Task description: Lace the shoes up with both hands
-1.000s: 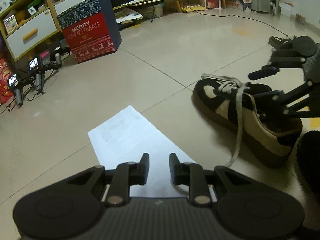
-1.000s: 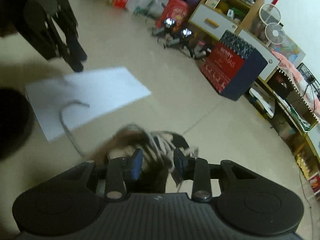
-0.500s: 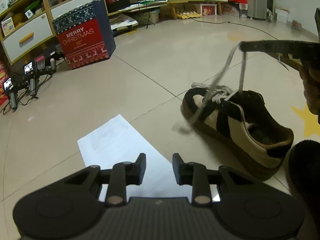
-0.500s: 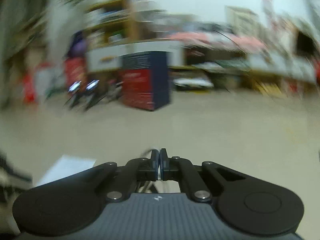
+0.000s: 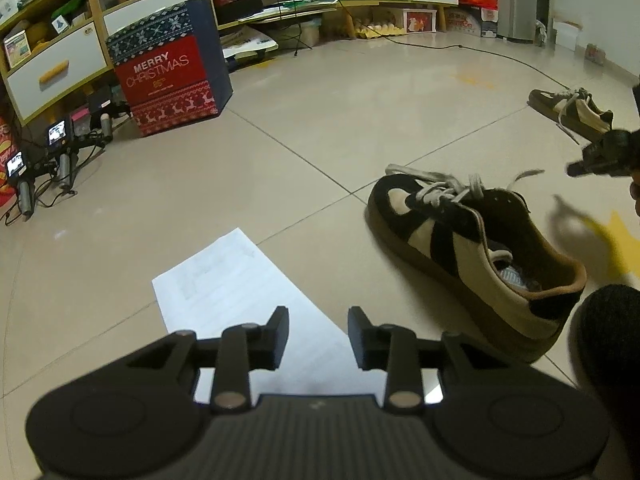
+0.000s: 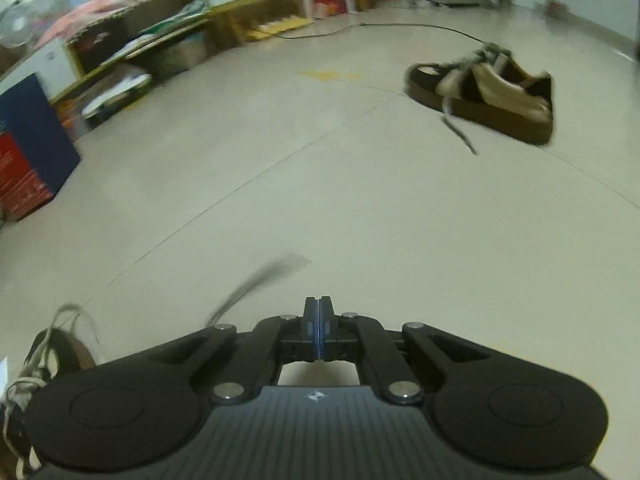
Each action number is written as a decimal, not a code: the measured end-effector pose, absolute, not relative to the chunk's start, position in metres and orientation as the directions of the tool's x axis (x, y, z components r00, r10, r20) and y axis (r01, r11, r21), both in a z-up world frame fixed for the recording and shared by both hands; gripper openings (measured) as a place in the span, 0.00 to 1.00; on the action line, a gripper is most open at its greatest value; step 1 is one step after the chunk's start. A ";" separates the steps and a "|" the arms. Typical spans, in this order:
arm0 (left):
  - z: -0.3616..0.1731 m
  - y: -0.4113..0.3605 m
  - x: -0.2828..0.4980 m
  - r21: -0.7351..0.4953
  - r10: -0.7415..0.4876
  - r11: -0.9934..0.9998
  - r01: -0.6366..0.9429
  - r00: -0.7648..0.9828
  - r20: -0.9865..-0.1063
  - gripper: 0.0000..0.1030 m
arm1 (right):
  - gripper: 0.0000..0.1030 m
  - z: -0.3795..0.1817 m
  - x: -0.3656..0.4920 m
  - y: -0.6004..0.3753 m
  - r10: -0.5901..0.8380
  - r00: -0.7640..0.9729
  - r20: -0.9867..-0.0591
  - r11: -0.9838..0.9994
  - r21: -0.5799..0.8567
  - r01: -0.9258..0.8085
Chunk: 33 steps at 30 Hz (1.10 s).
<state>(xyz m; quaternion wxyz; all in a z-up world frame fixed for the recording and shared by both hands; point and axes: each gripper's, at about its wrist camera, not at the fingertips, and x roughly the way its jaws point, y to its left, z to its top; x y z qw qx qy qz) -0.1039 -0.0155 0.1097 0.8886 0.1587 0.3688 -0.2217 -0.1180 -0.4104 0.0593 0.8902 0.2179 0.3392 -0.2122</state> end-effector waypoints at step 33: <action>0.136 -0.026 -0.087 0.314 -0.292 0.759 0.570 0.729 -0.619 0.38 | 0.03 0.112 -0.068 -0.252 0.516 0.649 -0.560 0.852 0.254 -0.458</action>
